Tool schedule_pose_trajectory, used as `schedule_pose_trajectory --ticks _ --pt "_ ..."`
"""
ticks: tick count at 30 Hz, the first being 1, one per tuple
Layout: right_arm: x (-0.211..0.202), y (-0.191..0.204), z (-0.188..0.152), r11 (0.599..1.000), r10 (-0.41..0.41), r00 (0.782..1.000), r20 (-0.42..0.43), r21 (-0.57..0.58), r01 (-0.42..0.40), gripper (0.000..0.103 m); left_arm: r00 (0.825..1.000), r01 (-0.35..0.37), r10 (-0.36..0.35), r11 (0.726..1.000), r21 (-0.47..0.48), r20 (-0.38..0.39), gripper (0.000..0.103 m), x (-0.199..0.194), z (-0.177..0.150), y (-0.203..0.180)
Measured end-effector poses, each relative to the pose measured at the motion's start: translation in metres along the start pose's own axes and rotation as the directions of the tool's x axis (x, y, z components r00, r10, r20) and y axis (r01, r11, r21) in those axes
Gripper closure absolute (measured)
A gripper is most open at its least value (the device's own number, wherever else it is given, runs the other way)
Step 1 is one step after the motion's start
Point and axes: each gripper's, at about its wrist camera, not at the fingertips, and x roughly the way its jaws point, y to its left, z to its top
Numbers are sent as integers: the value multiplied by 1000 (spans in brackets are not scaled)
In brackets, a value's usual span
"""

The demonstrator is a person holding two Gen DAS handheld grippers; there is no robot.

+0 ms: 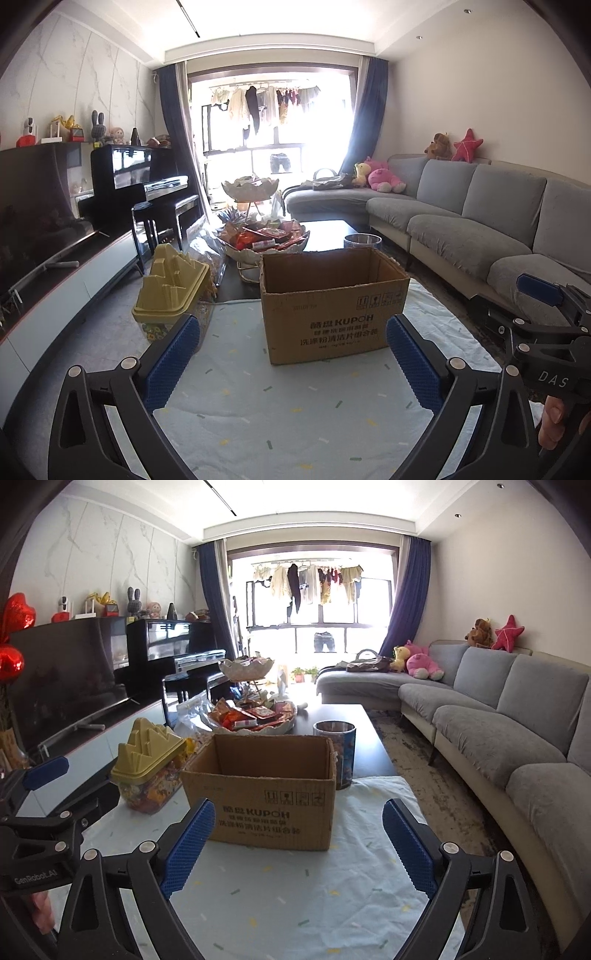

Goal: Organize snacks

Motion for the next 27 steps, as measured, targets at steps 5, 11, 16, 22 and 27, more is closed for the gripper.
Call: schedule_pose_trajectory --ticks 5,11,16,22,27 --pt "-20 2 -20 1000 -8 1000 -12 12 8 9 1000 3 -3 1000 4 0 0 -22 -16 -3" --pt "-38 5 -37 1000 -18 1000 -23 2 18 9 1000 2 -2 1000 16 4 0 -41 -29 -7" --pt "-51 5 -45 1000 -21 1000 -17 1 21 9 1000 4 -4 1000 12 8 0 -51 -36 -9" --pt "-61 6 -49 1000 -21 1000 -4 3 21 9 1000 -6 5 1000 13 24 0 -60 -37 -10" --pt "-69 6 -51 1000 -20 1000 11 9 20 9 999 -7 6 1000 19 35 0 -68 -40 -13"
